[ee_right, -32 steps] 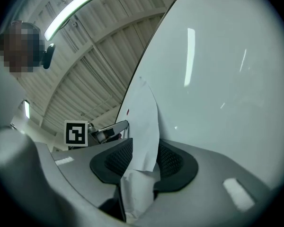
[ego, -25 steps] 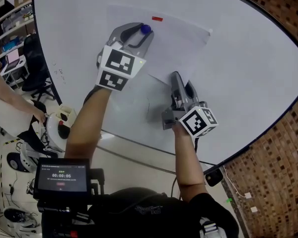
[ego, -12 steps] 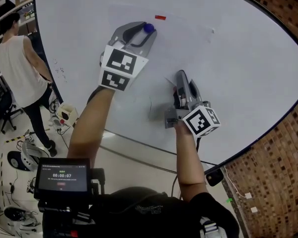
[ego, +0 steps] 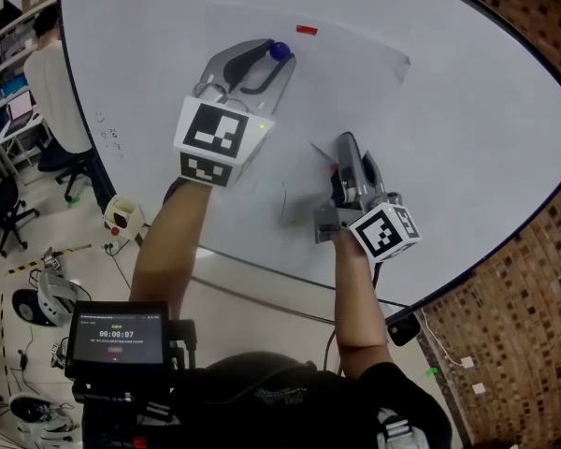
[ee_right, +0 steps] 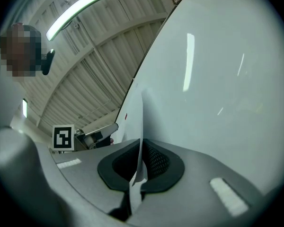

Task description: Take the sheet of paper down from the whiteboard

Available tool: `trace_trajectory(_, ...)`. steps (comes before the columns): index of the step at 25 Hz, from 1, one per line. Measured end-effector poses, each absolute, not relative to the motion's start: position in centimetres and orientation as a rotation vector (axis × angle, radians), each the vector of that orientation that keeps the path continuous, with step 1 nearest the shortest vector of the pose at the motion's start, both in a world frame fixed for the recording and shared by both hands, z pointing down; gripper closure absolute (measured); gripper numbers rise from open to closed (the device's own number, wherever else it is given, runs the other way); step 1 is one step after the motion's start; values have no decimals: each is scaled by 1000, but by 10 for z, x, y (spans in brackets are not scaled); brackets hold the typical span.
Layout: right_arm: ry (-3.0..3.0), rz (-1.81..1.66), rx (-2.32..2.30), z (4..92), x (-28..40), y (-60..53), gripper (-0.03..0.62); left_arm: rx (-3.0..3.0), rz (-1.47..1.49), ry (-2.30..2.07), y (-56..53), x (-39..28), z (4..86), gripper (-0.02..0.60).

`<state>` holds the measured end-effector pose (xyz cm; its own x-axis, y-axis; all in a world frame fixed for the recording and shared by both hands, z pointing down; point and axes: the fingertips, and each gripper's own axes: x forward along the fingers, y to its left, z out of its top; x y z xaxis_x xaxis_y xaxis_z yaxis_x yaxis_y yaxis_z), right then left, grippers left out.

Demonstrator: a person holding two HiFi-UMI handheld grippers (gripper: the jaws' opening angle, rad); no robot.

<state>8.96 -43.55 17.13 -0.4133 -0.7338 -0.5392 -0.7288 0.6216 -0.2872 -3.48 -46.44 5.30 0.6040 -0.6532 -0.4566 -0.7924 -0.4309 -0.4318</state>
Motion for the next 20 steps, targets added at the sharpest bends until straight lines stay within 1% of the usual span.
trace_trajectory(5, 2210, 21, -1211, 183, 98, -425, 582, -2274, 343, 1143, -453, -46, 74, 459)
trace_trajectory(13, 2258, 48, -1365, 218, 64, -400, 582, -2402, 364, 1222, -442, -110, 141, 459)
trace_trajectory(20, 2331, -38, -1441, 272, 64, -376, 582, -2511, 324, 1349, -420, -119, 216, 459)
